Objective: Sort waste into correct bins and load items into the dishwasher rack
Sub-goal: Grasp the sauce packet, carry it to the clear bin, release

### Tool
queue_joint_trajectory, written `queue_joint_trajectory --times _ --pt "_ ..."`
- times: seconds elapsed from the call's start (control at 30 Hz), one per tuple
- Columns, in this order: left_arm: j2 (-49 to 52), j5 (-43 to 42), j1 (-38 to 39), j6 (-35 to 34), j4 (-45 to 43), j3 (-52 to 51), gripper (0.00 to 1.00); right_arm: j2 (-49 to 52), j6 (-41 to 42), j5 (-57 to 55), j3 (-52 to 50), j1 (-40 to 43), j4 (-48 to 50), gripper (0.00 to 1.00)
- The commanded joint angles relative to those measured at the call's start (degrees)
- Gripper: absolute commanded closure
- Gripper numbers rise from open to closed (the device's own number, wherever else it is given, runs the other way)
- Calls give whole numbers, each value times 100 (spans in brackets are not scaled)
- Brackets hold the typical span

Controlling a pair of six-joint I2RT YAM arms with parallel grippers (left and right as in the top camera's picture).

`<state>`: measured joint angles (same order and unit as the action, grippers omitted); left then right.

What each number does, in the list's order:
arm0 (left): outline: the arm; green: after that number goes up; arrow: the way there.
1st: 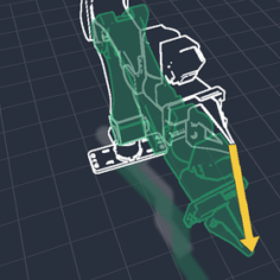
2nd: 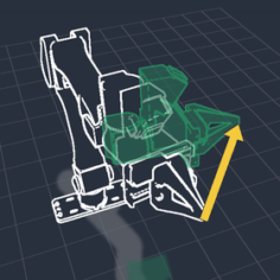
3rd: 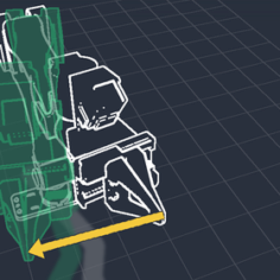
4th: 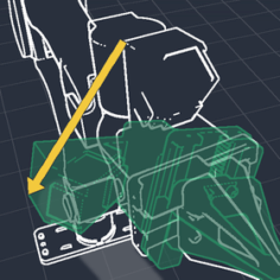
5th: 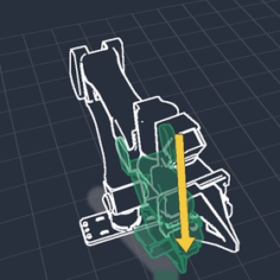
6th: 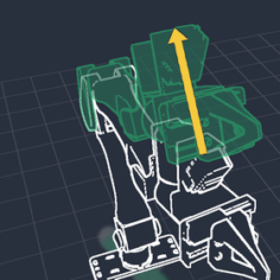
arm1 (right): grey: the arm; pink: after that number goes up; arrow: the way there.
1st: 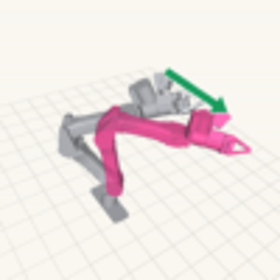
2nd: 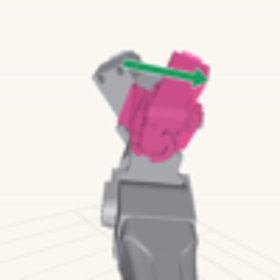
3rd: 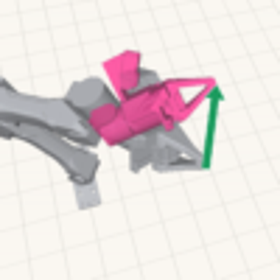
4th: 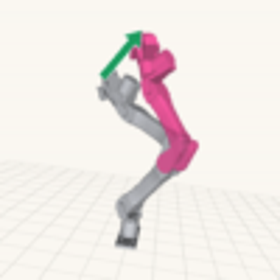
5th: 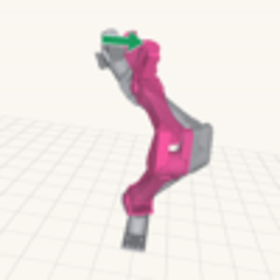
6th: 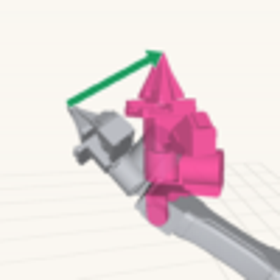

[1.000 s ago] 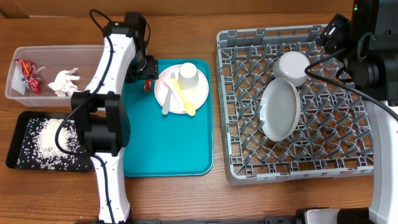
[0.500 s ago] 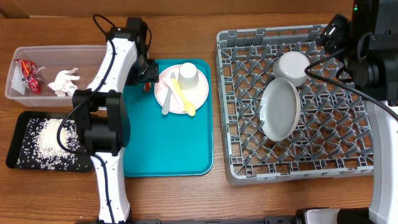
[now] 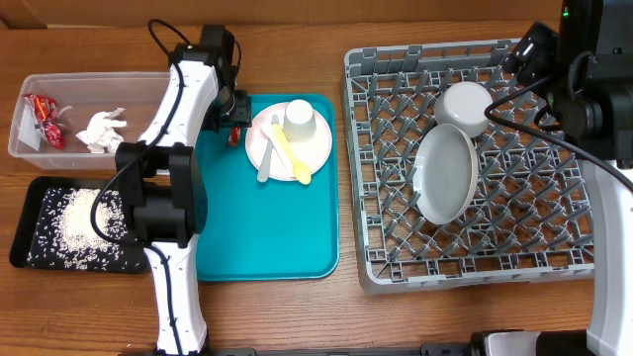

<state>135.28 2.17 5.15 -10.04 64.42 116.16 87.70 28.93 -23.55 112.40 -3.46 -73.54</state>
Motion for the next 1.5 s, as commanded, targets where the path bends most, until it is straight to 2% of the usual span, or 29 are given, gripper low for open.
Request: queue_joint_trajectory --times 0.0,0.27,0.33,0.4,0.5,0.6,0.8,1.07,1.2,1.3,1.47 --pt "330 -28 -35 125 -20 -72 34 7 20 -81 81 -4 20 0" --pt "507 -31 -35 105 -66 -70 39 7 17 -81 81 -4 20 0" --pt "505 -28 -37 105 -59 -42 45 7 17 -81 81 -4 20 0" --pt "483 -24 -44 105 -44 -31 56 9 20 -81 81 -4 20 0" --pt "444 -26 -63 48 -20 31 80 9 20 -81 81 -4 20 0" --pt "428 -17 -94 -28 129 278 96 7 17 -81 81 -4 20 0" --pt "428 -39 -199 -273 938 1381 96 7 17 -81 81 -4 20 0" --pt "413 63 -334 -857 2647 3818 96 7 20 -81 81 -4 20 0" --pt "409 103 -616 -1082 3130 4872 96 7 17 -83 81 -4 20 0" --pt "409 92 -922 -1174 3239 5187 96 9 20 -81 81 -4 20 0" --pt "411 70 -1423 -1233 3239 4916 96 9 17 -81 81 -4 20 0"
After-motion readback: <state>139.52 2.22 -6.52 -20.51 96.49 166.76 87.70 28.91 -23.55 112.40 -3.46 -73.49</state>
